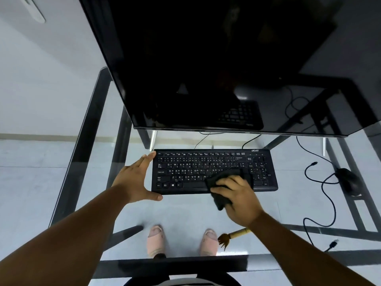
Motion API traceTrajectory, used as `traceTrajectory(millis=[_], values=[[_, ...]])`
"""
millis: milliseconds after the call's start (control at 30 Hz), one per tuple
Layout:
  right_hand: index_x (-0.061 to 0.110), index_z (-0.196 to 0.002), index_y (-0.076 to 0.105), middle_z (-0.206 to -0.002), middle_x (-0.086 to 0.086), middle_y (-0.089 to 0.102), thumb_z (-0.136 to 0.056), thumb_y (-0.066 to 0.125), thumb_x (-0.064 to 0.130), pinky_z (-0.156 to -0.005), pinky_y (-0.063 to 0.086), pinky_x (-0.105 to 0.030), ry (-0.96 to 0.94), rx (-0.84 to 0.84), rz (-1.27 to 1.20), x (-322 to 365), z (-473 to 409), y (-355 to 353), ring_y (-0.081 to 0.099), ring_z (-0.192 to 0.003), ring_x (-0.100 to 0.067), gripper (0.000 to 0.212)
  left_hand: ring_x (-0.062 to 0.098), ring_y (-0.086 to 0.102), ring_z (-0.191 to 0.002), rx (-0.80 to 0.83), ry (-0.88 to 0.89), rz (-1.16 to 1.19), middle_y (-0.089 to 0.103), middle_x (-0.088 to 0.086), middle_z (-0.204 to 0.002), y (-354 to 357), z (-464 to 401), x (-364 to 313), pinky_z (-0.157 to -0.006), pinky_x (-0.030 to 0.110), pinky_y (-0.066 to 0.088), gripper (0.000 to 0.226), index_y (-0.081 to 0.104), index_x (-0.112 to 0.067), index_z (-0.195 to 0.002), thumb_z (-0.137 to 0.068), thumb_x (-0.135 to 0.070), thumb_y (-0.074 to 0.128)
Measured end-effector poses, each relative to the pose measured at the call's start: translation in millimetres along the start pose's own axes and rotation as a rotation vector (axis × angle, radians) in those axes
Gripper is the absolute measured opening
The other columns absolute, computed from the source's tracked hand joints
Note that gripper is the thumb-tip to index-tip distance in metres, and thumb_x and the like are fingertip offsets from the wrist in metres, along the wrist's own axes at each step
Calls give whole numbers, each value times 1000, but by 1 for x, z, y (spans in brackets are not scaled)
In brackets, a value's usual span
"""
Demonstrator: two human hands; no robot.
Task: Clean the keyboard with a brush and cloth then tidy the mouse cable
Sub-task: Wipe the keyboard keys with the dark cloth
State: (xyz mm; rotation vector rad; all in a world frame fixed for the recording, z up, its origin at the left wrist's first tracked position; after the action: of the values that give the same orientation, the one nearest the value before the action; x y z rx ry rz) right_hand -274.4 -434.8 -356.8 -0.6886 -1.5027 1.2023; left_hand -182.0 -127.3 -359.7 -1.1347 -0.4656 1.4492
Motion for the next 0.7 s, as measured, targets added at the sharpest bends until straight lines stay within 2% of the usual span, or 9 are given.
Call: traceTrajectory(millis=[100, 200, 267, 333, 433, 500, 633, 700], values=[[33, -115, 67, -123, 9, 61, -69, 45, 20, -89, 44, -37, -101, 46, 12, 2, -2, 4, 49, -116, -20, 53, 25, 29, -144, -17, -24, -4, 15, -1, -162, 1, 1, -4, -118, 42, 21, 142, -8, -37, -152, -48, -69, 82], [30, -109, 71, -118, 8, 63, -69, 45, 18, -89, 49, -41, -86, 6, 0, -26, 7, -8, 52, -111, -20, 49, 27, 32, -142, -13, -48, -5, 17, -2, -162, 1, 0, -6, -117, 43, 25, 143, -8, -37, -152, -46, -67, 84], [25, -110, 72, -115, 5, 63, -69, 47, 13, -89, 51, -44, 35, -117, -37, -46, 12, -16, 51, -107, -20, 50, 26, 35, -141, -15, -61, -3, 19, -2, -162, 1, 1, -8, -116, 42, 27, 143, -8, -38, -151, -46, -65, 84], [21, -117, 69, -117, 1, 62, -68, 51, 8, -89, 51, -45, 237, -263, -64, -51, 7, -17, 48, -105, -21, 54, 26, 37, -139, -19, -66, 2, 21, -2, -161, 2, 1, -9, -114, 42, 29, 143, -8, -38, -151, -45, -64, 85], [19, -126, 63, -124, -2, 60, -72, 57, 9, -92, 48, -45, 478, -361, -91, -26, -22, -5, 48, -109, -26, 55, 27, 38, -138, -20, -82, 5, 23, -2, -160, 3, 1, -9, -113, 42, 31, 144, -7, -38, -151, -45, -62, 86], [22, -133, 57, -133, 0, 55, -76, 61, 14, -96, 44, -43, 461, -288, -111, 5, -50, 4, 46, -116, -27, 58, 27, 38, -138, -21, -87, 6, 23, -2, -160, 3, 0, -9, -113, 42, 32, 145, -7, -38, -151, -43, -62, 87], [29, -146, 39, -148, 11, 41, -85, 56, 22, -106, 34, -40, 141, -48, -31, 45, -84, 15, 36, -131, -18, 64, 27, 38, -139, -18, -88, 12, 23, -1, -160, 3, 0, -7, -114, 44, 31, 146, -8, -38, -151, -42, -63, 87], [29, -146, 38, -148, 12, 42, -86, 54, 23, -106, 34, -40, 250, -100, 19, 36, -87, 11, 37, -131, -17, 62, 26, 37, -140, -22, -83, 14, 23, -1, -160, 4, 0, -6, -114, 45, 31, 147, -11, -38, -151, -43, -64, 86]])
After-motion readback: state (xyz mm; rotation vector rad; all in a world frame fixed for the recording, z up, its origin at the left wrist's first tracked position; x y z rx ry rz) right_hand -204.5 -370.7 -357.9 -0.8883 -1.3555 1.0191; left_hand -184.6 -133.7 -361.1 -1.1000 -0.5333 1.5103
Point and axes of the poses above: each hand's wrist, its own z-axis away from the middle knuckle, its own y-axis out of the palm, x = y × z, the point moved 3 cm from there along -z, towards the middle knuckle
